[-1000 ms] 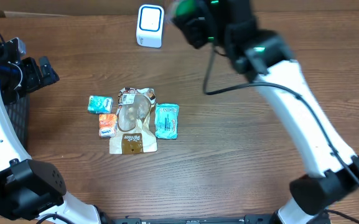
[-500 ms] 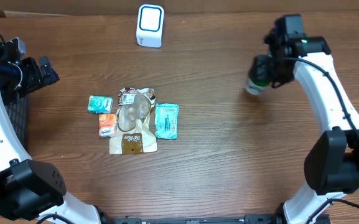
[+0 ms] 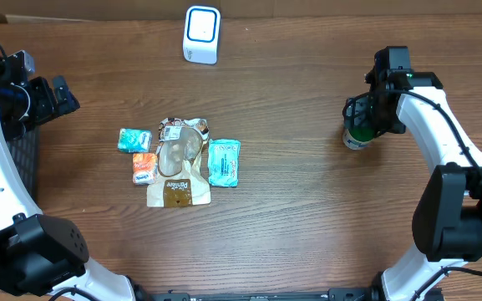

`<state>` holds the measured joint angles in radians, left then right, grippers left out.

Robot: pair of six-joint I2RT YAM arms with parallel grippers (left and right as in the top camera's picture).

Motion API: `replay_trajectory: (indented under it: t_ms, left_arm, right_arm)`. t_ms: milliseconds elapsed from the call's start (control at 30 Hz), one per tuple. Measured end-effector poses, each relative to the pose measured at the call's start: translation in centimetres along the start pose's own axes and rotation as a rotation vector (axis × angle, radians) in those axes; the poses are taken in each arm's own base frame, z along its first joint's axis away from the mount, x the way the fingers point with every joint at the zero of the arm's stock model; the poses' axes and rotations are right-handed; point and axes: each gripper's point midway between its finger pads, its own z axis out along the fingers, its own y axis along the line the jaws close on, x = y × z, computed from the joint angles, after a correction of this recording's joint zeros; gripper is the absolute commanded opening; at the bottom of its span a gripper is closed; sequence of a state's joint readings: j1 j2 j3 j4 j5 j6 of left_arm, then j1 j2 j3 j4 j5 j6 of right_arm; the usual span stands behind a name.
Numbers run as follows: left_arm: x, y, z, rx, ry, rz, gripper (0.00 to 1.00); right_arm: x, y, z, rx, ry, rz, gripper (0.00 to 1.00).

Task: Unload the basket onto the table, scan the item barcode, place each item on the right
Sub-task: 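Move the right gripper to the green tissue pack and grasp it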

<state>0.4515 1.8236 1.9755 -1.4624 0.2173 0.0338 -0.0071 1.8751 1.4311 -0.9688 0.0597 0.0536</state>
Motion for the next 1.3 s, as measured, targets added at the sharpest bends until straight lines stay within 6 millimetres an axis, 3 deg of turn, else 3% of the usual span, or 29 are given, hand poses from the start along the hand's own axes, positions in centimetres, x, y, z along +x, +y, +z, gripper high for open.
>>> replay_trajectory:
  t_ms: [100,233,267,400,533,800,933,1067,1200,1300]
  left_arm:
    - [0.0,0.0,0.0,0.0,0.0,0.0,1.0]
    - [0.0,0.0,0.0,0.001,0.001,-0.001,1.0]
    - [0.0,0.0,0.0,0.0,0.001,-0.001,1.0]
    - [0.0,0.0,0.0,0.0,0.0,0.0,1.0]
    - [0.0,0.0,0.0,0.0,0.0,0.0,1.0]
    - [0.0,0.0,0.0,0.0,0.0,0.0,1.0]
    - [0.0,0.0,0.0,0.0,0.0,0.0,1.0]
    - [0.0,0.0,0.0,0.0,0.001,-0.001,1.0]
    - [0.0,0.0,0.0,0.0,0.001,-0.001,1.0]
    - [0.0,0.0,0.0,0.0,0.0,0.0,1.0]
  right_arm:
    - [0.7,-0.1,-1.0,0.005,0.047,-0.001,1.0]
    - [-1.0,1.0,-4.8,-0.044,0.025,-0.004,1.0]
    - [-2.1,2.5,-6.6,-0.109,-0.005,-0.015,1.0]
    - [-3.0,7.9,-9.4,-0.303,-0.053,-0.084,1.0]
    - [-1.9,12.4,-10.4,-0.442,-0.032,-0.151,1.0]
    - [0.6,18.2,-11.5,-0.529,0.022,-0.177,0.9]
    - [2.2,21.2,-10.8,-0.554,0.042,-0.192,0.9]
    - [5.5,23.8,-7.7,-0.558,0.098,-0.209,0.85]
    - [7.3,24.6,-4.3,-0.562,0.126,-0.139,0.74]
    - [7.9,25.2,-2.2,-0.591,0.117,-0.07,0.73]
